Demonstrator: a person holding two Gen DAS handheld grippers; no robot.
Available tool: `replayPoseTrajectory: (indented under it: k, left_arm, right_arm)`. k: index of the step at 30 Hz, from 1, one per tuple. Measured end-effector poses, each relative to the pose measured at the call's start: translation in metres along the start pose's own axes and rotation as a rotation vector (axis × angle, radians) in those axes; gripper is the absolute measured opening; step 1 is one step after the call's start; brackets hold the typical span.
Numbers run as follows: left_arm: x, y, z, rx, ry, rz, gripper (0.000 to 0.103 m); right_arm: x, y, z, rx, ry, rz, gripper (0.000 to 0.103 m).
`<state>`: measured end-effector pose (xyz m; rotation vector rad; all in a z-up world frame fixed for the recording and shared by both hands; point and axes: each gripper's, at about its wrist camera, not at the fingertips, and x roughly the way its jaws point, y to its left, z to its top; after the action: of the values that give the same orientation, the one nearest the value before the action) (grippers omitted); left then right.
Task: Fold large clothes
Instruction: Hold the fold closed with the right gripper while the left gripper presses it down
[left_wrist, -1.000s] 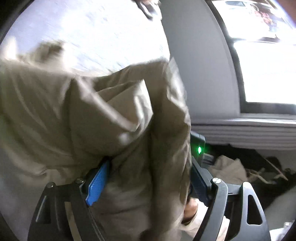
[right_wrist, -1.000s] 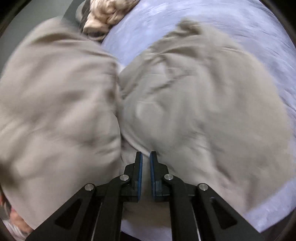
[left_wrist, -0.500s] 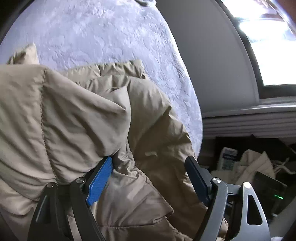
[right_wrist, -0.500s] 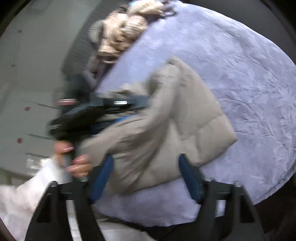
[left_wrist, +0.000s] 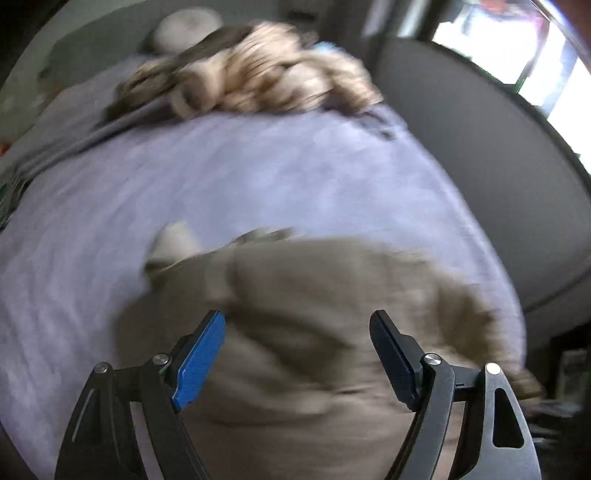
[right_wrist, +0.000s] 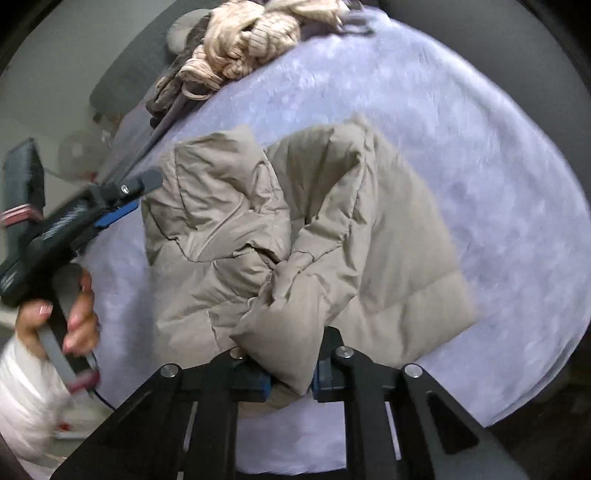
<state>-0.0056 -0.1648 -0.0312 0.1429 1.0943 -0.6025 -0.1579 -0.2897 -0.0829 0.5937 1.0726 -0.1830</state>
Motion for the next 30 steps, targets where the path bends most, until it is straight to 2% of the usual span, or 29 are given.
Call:
replayPoseTrajectory:
  k: [3, 5, 10, 14, 17, 21, 23, 25, 27, 30]
  left_arm:
    - [0.024, 0.011, 0.001, -0.053, 0.021, -0.007, 0.081]
    - [0.036, -0.003, 0.006, -0.025, 0.009, 0.004, 0.081]
    - [0.059, -0.076, 0.017, 0.113, -0.015, -0.022, 0.081]
    - [0.075, -0.106, 0.016, 0.166, 0.007, -0.048, 0.081]
    - [0.081, -0.119, 0.012, 0.188, 0.02, -0.04, 0.081]
    - [0.084, -0.119, 0.009, 0.189, 0.036, -0.016, 0.081]
    - [0.087, -0.113, 0.01, 0.17, 0.042, -0.009, 0.081]
    - [0.092, -0.107, 0.012, 0.151, 0.046, -0.012, 0.081]
    - [0.092, -0.105, 0.012, 0.146, 0.045, -0.011, 0.081]
    - [0.092, -0.107, 0.011, 0.149, 0.042, 0.0, 0.081]
  right_arm:
    - [-0.013, 0.012, 0.006, -0.124, -0.057, -0.104, 0.013]
    - [-0.017, 0.01, 0.006, -0.156, -0.066, -0.148, 0.013]
    - [-0.021, -0.034, -0.003, -0.103, -0.044, -0.232, 0.013]
    - [0.001, -0.073, -0.012, -0.034, 0.024, -0.245, 0.013]
    - [0.018, -0.091, -0.019, -0.012, 0.074, -0.232, 0.013]
    - [0.014, -0.098, -0.017, 0.002, 0.117, -0.194, 0.014]
    - [-0.004, -0.103, -0.01, 0.023, 0.098, -0.141, 0.021]
    - [-0.027, -0.11, -0.002, 0.036, 0.054, -0.088, 0.033]
    - [-0.042, -0.117, 0.01, 0.053, 0.006, -0.054, 0.057]
    - [-0.041, -0.13, 0.045, 0.101, -0.024, 0.023, 0.058]
